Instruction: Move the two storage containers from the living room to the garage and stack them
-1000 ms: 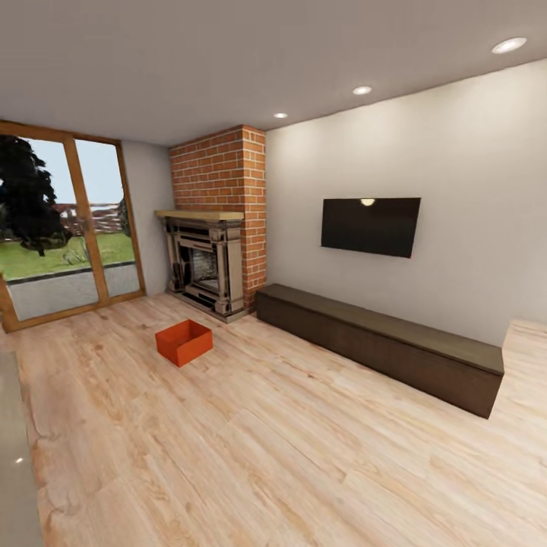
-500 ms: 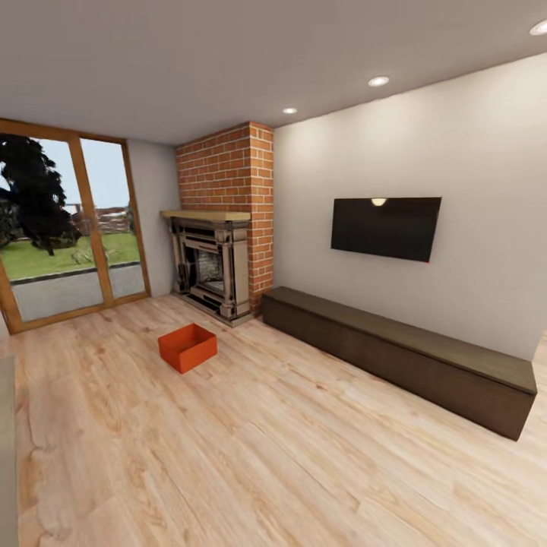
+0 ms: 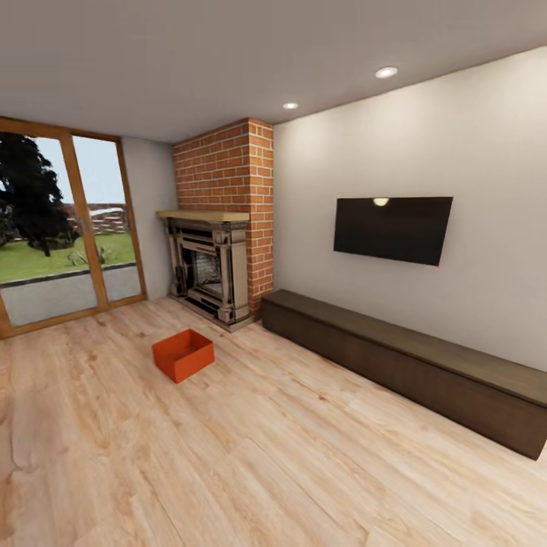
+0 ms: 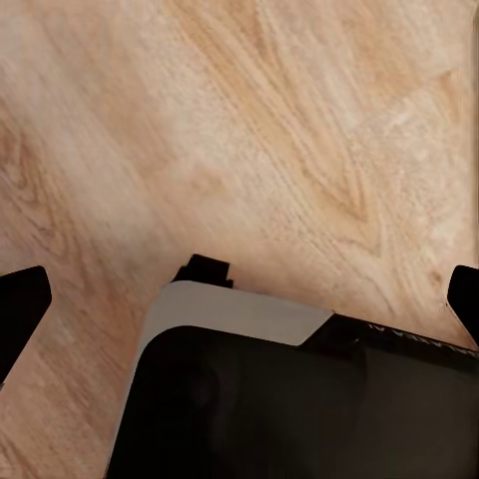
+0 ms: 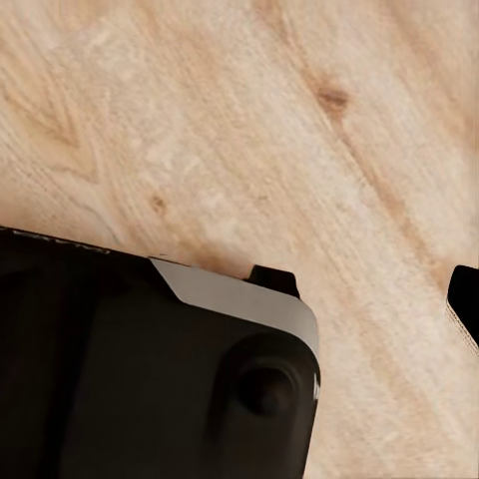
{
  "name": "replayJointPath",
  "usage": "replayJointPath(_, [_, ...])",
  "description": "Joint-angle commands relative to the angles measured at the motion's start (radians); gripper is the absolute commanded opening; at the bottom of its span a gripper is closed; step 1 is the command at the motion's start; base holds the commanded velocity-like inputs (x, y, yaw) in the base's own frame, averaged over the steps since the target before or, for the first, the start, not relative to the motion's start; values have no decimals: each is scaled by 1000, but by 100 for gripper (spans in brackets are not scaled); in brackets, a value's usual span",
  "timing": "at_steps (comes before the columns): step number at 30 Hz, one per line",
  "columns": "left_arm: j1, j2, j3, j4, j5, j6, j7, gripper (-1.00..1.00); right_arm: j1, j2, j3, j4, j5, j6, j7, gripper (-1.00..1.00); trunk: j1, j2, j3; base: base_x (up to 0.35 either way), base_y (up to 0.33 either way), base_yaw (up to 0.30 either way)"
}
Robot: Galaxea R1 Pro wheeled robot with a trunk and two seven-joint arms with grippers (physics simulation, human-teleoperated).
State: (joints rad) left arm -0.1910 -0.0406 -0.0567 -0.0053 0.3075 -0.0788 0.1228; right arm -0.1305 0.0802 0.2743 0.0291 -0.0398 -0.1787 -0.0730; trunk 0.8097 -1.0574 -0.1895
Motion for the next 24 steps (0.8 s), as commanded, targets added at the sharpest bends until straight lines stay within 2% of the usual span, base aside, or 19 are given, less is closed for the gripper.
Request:
replayJointPath(1, [-1,0,-6,1,7,-3,3,100,-1,1,8,3,-4,-5,-4,100,1,-1,-1,322,0,0])
replayJointPath(24, [-1,-1,-6,0,7,-4,3,100,-1,1,6,3,-5,-4,-5,100,1,-1,-1,322,0,0])
